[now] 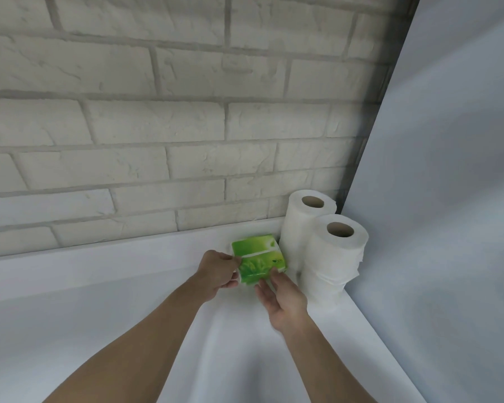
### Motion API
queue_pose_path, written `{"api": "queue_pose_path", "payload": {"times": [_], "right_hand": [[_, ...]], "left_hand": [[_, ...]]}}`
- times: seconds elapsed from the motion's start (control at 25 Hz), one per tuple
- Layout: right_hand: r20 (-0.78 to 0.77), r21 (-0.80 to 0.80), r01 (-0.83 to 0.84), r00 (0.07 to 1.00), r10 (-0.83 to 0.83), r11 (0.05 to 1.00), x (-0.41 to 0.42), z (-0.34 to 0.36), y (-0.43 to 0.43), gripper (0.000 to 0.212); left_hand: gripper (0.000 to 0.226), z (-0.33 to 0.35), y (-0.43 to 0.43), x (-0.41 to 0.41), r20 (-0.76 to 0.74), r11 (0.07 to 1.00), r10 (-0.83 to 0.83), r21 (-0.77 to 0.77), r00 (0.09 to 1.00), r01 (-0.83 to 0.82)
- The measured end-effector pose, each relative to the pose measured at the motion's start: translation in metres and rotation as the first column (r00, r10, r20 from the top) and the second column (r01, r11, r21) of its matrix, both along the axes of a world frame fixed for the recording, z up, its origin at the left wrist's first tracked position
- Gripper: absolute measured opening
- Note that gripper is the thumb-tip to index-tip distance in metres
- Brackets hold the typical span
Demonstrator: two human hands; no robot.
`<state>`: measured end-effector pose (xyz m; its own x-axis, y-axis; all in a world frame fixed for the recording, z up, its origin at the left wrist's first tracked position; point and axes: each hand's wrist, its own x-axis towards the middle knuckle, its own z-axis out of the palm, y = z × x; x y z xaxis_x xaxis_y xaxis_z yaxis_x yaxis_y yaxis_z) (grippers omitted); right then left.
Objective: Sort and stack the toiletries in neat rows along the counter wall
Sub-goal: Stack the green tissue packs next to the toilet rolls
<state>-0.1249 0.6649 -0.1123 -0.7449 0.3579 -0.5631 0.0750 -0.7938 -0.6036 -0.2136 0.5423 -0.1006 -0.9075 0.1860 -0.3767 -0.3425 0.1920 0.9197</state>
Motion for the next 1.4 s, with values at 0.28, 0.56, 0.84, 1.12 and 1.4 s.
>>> {"api": "queue_pose_path", "payload": {"times": [0.28,0.56,0.84,1.12,1.4], "right_hand": [[0.033,0.039,0.121,0.992,-0.122,0.992,-0.014,-0.003,0.002,0.041],[0.057,0.049,0.184,0.981,-0.187,0.982,-0.022,-0.005,0.001,0.036],[0.084,0.060,0.157,0.983,-0.162,0.986,-0.023,-0.006,0.003,0.030],[0.099,0.074,0.065,0.992,-0.072,0.995,-0.016,-0.003,-0.004,0.029],[0.084,0.134,-0.125,0.990,0.114,0.983,0.016,0.016,-0.045,0.023]], "left_hand": [[0.016,-0.012,0.013,-0.008,-0.061,0.995,0.097,-0.004,0.993,-0.098],[0.023,-0.016,0.016,-0.011,-0.073,0.989,0.149,-0.008,0.986,-0.150],[0.028,-0.014,0.015,-0.004,-0.037,0.993,0.115,-0.002,0.993,-0.115],[0.029,-0.002,-0.006,0.015,-0.068,0.995,0.032,-0.097,0.997,-0.039],[0.027,0.009,-0.062,0.052,-0.219,0.986,-0.039,-0.168,0.975,0.002]]}}
